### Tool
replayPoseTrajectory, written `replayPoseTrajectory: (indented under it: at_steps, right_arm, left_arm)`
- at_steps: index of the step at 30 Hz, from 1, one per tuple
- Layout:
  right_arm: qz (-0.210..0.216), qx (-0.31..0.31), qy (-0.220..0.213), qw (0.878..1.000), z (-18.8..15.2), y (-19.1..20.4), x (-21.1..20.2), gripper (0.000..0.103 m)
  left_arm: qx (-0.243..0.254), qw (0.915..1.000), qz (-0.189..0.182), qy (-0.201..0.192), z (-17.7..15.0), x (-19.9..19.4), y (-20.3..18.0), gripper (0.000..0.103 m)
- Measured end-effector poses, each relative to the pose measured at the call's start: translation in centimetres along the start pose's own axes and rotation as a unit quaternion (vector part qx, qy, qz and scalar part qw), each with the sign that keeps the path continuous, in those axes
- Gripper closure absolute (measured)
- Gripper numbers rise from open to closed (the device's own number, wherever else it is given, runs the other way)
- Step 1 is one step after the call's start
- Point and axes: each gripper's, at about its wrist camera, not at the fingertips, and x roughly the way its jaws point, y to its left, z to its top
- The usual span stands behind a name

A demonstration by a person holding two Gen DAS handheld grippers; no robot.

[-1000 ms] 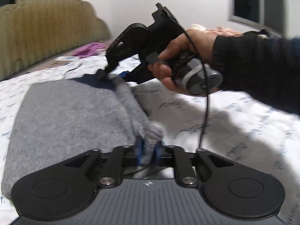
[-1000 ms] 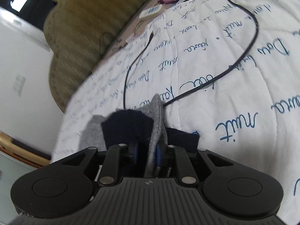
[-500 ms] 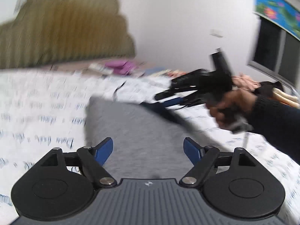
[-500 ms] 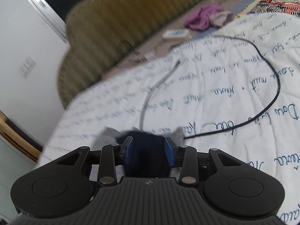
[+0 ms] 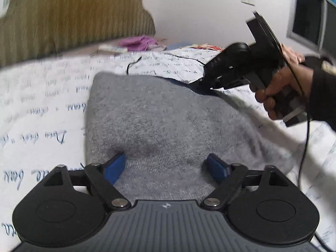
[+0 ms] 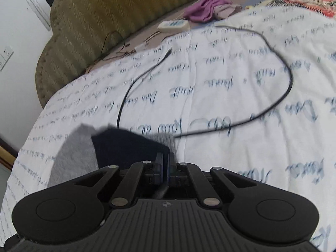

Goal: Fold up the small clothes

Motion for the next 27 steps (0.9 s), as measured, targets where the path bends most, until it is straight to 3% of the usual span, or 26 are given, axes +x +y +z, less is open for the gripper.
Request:
replayPoseTrajectory:
  at_steps: [2,4,6,8,10,14,20,21,24,27]
  right_arm:
    - [0.002,0.003,-0.007,1.0,-0.1,0.4,-0.5,0.08]
    - [0.001,0.021,-0.011,1.0,0.1,0.8,-1.6,0.059]
    - [0.02,0.019,-0.04,0.999,-0.2,1.7,-3.7,0.056]
    - [0.033,0.003,-0.054,0.998,-0.8,2.6,-5.4,0.045]
    - [0.011,-0.03,-0.044,0.999,-1.4,3.6,-5.9,0.04]
    - [-0.051,-0.082,-0.024,0.995,-2.6,4.3,-5.2,0.04]
    - [-0.043,-0.062,-0.009,0.997,-4.4,3.1,-3.7,0.037]
    - [-0.033,-0.051,-0.008,0.998,-4.5,2.8,-3.7,0.042]
    - [-0.015,-0.057,-0.019,0.998,-4.7,2.7,-4.1,0.073]
    - [-0.022,-0.071,-0.039,0.996,-4.4,3.2,-5.2,0.078]
  left_arm:
    - [0.001,1.0,0.003,0.006,0.2,0.0,-0.4,0.013]
    - [-0.003,0.9999,0.005,0.01,0.5,-0.1,-0.4,0.013]
    - [-0.01,0.9999,0.005,0.012,0.6,-0.5,-0.2,0.013]
    - [-0.016,0.9997,0.011,0.017,0.6,-0.8,0.3,0.013]
    - [-0.02,0.9994,0.019,0.021,0.7,-1.3,0.7,0.013]
    - [-0.039,0.9982,0.037,0.025,1.0,-2.2,1.9,0.012]
    - [-0.043,0.9967,0.049,0.048,0.9,-1.1,2.4,0.012]
    - [-0.047,0.9962,0.051,0.053,0.8,-0.7,2.5,0.012]
    - [-0.053,0.9961,0.049,0.051,0.5,-0.5,2.5,0.013]
    - [-0.052,0.9963,0.041,0.054,0.8,-0.9,2.3,0.02]
